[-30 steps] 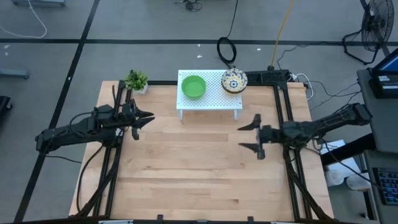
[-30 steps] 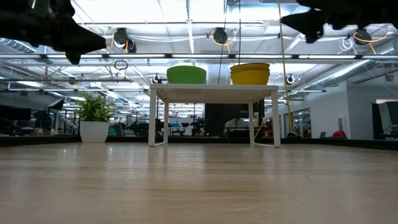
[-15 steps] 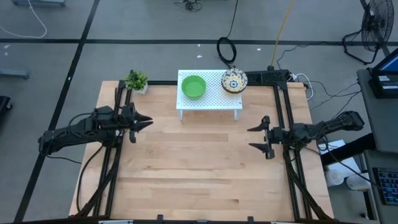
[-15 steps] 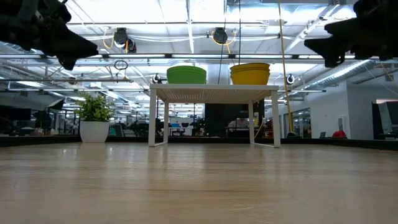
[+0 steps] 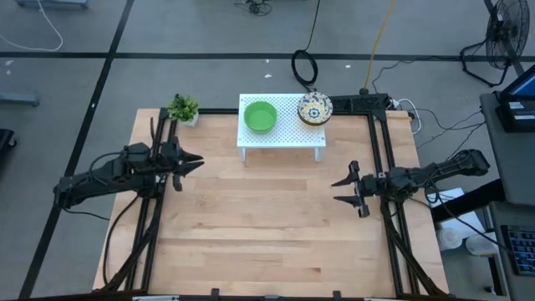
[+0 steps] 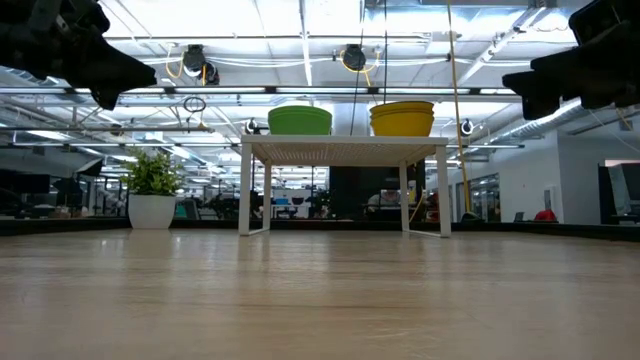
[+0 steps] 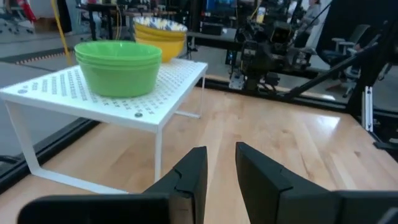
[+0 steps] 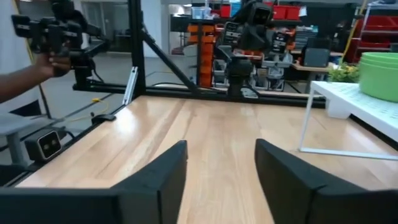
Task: Pick & Place Mini bowls
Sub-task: Return to Home Position
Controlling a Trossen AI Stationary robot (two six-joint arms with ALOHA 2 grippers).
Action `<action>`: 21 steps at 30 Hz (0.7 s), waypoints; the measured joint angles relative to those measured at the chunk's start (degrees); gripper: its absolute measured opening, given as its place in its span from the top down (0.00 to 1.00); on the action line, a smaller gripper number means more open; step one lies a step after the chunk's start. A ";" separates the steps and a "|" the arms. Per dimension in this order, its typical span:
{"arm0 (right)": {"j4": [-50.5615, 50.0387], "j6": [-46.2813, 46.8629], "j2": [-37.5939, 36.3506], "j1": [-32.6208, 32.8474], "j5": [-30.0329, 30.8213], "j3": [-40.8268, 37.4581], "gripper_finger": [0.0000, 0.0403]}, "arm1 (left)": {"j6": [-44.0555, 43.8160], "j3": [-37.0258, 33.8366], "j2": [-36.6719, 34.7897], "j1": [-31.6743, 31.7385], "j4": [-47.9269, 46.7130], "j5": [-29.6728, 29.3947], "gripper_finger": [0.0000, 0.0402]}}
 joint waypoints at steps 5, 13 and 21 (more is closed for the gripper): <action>0.15 0.98 0.00 0.00 0.39 -0.07 0.66 | -1.56 0.00 -1.13 0.02 0.06 -2.73 0.78; 0.04 3.02 0.07 0.07 1.24 -0.15 0.72 | -1.94 0.00 -0.70 0.04 0.09 -2.89 0.78; 0.04 3.06 0.07 0.07 1.24 -0.20 0.71 | -1.84 0.00 -0.69 0.04 0.09 -2.89 0.78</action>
